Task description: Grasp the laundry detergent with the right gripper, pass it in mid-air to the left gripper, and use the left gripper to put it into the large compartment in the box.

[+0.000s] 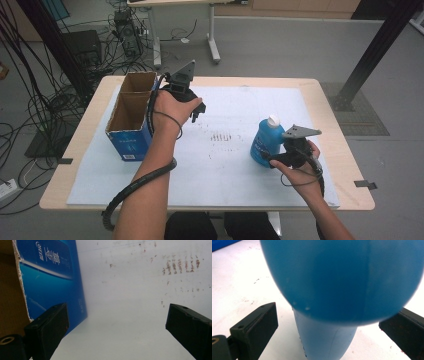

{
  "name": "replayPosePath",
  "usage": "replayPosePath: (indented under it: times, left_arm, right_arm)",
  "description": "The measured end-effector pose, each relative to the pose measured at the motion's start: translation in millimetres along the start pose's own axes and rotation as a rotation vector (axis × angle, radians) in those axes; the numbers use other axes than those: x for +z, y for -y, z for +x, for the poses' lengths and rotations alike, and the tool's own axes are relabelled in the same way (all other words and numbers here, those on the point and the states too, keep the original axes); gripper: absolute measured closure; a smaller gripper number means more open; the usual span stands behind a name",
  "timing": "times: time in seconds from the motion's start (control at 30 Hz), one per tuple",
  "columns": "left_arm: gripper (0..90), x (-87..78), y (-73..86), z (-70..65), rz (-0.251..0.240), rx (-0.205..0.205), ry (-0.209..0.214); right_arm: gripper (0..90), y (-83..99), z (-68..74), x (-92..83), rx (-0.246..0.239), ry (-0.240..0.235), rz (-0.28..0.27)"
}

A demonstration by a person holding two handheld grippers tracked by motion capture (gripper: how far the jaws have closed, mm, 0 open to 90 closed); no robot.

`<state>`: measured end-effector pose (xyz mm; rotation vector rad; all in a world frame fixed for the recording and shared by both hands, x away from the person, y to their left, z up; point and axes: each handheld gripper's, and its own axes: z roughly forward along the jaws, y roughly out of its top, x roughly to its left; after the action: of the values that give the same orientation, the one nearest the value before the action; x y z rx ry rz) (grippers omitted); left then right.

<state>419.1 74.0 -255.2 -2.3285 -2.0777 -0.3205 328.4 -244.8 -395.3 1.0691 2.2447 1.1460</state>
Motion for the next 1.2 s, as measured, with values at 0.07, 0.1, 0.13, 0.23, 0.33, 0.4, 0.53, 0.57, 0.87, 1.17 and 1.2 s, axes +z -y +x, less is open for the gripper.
replayPosePath:
  times: [0.07,0.1,0.13,0.23,0.33,0.4,0.53,0.57,0.87,1.17,1.2]
  left_arm:
    - [5.4,0.1,-0.2,-0.1,0.001,0.002,-0.001]
    - [5.4,0.2,-0.2,-0.3,0.0,0.002,0.0]
    - [5.4,0.4,-0.3,-0.3,0.0,0.004,0.001]
    - [5.4,0.9,-0.4,-0.1,0.003,0.004,0.0]
    - [5.4,1.3,-0.6,0.3,0.003,0.001,0.0]
    - [5.4,1.3,-0.7,0.4,0.002,0.0,0.0]
    - [5.4,1.8,-0.2,0.3,0.001,0.003,0.002]
    - [5.4,2.0,-0.1,0.4,0.002,0.002,0.003]
    - [5.4,2.2,0.7,1.3,0.001,0.0,0.004]
    - [5.4,2.7,0.8,0.6,0.004,0.004,0.003]
    - [5.4,2.6,0.8,0.8,0.003,0.005,0.002]
  right_arm:
    - [1.9,0.2,0.0,-0.3,0.0,0.001,0.001]
    - [1.9,0.4,-0.1,-0.3,0.0,0.001,0.001]
    - [1.9,0.5,-0.1,-0.3,0.0,0.001,0.0]
    - [1.9,0.7,-0.5,-0.3,0.001,0.001,0.0]
    - [2.0,0.5,-0.5,-0.2,0.001,0.001,0.0]
    - [2.0,0.5,-0.6,-0.1,0.002,0.0,-0.001]
    - [2.0,0.7,-0.6,0.2,0.004,0.0,-0.002]
    - [2.0,0.7,-0.4,0.2,0.003,-0.001,-0.002]
    - [2.1,1.6,0.3,1.2,0.004,-0.003,-0.004]
    - [3.0,1.9,0.6,3.6,0.008,-0.012,-0.011]
    - [3.2,1.9,0.7,3.7,0.009,-0.013,-0.011]
